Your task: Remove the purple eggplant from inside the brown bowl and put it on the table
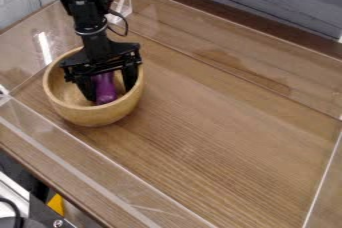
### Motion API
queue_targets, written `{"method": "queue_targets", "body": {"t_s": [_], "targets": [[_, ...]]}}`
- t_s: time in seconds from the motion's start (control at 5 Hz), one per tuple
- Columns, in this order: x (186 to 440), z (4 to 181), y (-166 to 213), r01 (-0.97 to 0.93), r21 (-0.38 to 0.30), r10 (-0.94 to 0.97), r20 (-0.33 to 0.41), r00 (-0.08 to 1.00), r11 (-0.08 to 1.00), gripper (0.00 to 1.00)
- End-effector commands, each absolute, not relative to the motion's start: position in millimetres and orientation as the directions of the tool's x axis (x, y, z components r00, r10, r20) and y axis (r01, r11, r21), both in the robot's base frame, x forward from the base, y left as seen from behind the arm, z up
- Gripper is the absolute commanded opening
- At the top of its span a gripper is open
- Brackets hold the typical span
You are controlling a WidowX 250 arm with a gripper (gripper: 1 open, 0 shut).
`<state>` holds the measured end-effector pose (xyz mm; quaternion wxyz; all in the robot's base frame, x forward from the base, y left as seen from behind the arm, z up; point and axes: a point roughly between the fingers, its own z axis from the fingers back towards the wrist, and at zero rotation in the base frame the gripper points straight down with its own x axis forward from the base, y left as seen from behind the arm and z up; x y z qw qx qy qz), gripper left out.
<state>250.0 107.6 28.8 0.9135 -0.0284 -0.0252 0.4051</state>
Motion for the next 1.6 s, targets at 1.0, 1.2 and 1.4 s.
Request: {"method": "queue_targets", "body": {"t_s": [1.0, 1.2, 1.4], "targets": [[256.0, 44.4, 105.0, -0.726, -0.031, 0.725, 0.101, 0.681, 0.686, 0.0], [255.0, 50.6, 103.6, -0.725, -0.026, 0.723, 0.101, 0.684, 0.689, 0.0], [254.3, 55.8, 102.8, -0.723, -0.024, 0.721, 0.103, 0.685, 0.691, 0.0]]}}
